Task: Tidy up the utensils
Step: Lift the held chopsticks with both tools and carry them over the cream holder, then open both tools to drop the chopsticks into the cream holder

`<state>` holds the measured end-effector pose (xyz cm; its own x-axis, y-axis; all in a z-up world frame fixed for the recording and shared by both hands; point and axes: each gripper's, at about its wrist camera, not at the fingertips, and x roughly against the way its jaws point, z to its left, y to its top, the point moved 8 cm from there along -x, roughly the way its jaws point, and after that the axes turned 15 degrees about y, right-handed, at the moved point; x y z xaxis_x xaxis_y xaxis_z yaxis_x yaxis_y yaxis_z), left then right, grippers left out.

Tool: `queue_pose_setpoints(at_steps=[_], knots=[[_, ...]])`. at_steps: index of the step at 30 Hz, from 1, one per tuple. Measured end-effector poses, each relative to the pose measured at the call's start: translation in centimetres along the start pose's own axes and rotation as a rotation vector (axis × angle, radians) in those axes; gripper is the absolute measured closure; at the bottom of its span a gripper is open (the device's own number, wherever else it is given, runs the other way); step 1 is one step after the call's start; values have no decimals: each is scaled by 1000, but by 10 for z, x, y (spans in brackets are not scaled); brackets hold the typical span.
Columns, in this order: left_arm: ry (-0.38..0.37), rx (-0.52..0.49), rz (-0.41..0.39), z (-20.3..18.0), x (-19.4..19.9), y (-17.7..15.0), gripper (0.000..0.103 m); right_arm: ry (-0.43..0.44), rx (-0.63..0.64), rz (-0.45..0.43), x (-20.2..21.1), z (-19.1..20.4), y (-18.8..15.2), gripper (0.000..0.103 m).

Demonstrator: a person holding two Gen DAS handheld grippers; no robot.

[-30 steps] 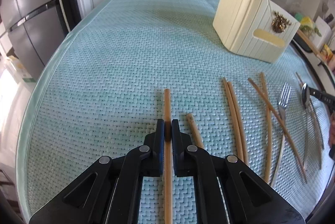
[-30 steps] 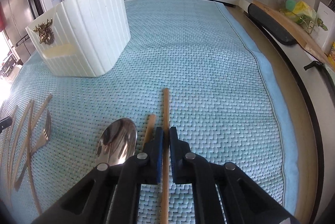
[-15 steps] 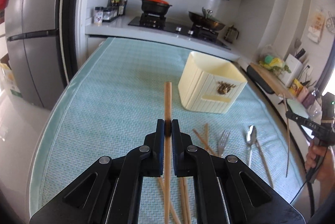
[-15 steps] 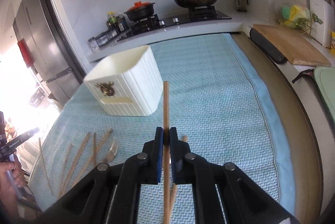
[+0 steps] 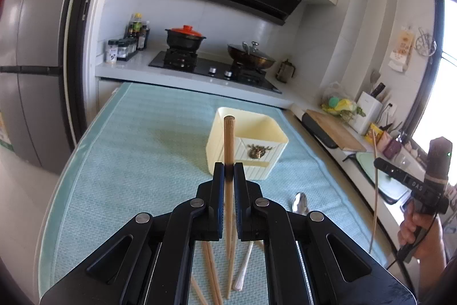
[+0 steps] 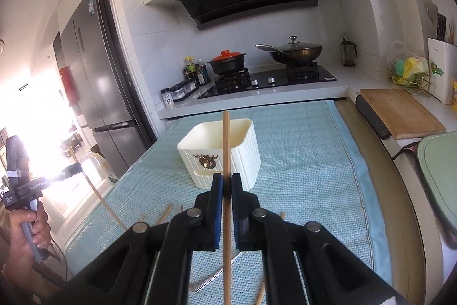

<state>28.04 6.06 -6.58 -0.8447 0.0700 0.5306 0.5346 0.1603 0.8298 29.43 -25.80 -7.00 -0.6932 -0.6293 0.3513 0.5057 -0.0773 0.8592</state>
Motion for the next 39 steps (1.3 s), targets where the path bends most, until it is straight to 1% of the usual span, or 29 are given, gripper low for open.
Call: queue_pose_setpoints(at_steps=[8,11,16,24,27,29,31,34,36,39], knots=[[-58,6,0,-15,-5,32,99,59,22,-51,-18,18,28,97],[-74,2,-10,-21,-7,54,99,80,33,-78,-28,23,45,97],[-95,1,-20,-28,-18,96,99,109,44,-120,-56,27,83,97],[-127,27,24,-43,-74,165,99,116,56,-143,-132,12,152,97],[-110,1,10,-55,-98,190,99,108,70,-156,-165,2,178,97],[-89,-26,-2,-63,-116,201,99,93,93,-171,-184,-7,192,97],[-72,-46,-3,-70,-136,206,99,78,111,-186,-203,-17,201,97],[-63,-62,37,-78,-170,198,99,55,132,-189,-229,-35,202,97],[-58,-71,75,-82,-191,188,99,47,123,-166,-247,-49,193,97],[-46,-88,134,-85,-219,169,99,41,73,-106,-265,-70,170,97]])
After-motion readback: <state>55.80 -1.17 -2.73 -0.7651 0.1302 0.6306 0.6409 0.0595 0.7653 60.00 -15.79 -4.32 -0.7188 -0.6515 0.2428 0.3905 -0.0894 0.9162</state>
